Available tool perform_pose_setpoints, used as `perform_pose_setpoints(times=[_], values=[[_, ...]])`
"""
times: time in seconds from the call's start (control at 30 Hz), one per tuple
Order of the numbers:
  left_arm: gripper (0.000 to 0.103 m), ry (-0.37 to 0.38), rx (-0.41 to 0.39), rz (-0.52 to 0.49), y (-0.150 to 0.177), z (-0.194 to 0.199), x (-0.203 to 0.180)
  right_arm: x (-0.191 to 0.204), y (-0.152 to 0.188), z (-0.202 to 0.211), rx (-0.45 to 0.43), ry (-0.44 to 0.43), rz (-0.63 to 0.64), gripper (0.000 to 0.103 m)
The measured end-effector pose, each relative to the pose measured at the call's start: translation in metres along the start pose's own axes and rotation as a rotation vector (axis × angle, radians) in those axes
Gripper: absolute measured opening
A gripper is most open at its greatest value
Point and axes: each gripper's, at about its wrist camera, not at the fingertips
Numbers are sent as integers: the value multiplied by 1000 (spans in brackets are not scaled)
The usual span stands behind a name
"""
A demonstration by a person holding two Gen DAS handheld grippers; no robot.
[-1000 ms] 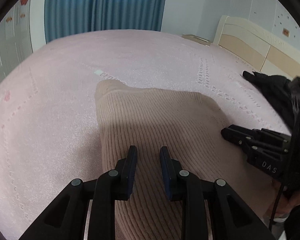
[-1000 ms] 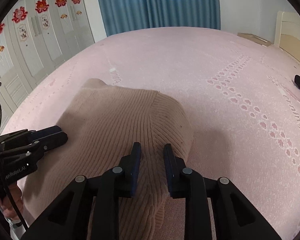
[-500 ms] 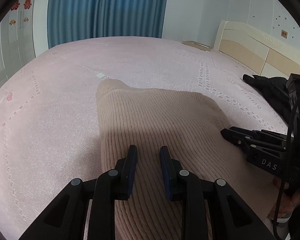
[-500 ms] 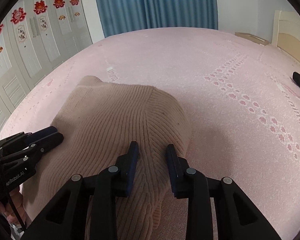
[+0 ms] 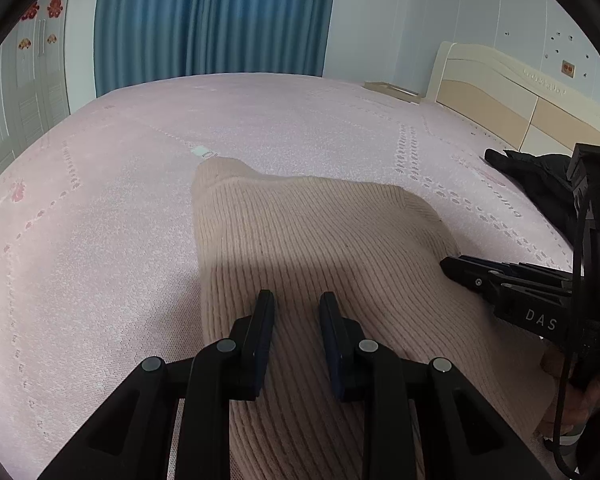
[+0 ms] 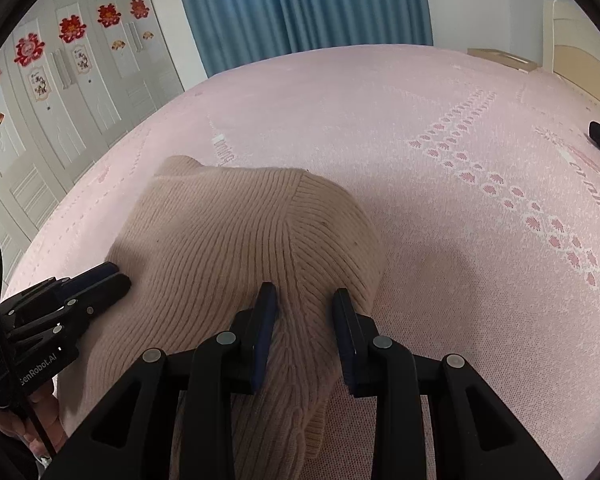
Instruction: Fold small clothes
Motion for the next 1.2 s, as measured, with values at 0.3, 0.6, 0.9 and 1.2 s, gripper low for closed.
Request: perform_pose_setpoints(times=[0.3, 0.6, 0.9, 1.2], values=[[23, 90, 65, 12, -39, -4, 24, -2, -25, 17, -4, -22, 44, 33], [23, 74, 104, 10, -57, -52, 45, 3, -37, -18, 10, -6, 69, 33], [23, 65, 60, -13, -71, -68, 53, -5, -24, -21, -41, -21, 49, 36], [21, 51, 54, -9, -72, -78, 54, -9, -22, -21, -49, -33, 32, 38]])
Point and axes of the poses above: each gripper's, at about its wrist camera, not at the fingertips, and z roughly against the way its jaws point, x to its left, y to its underside, and after that the axes turned 1 degree about y, right-handed
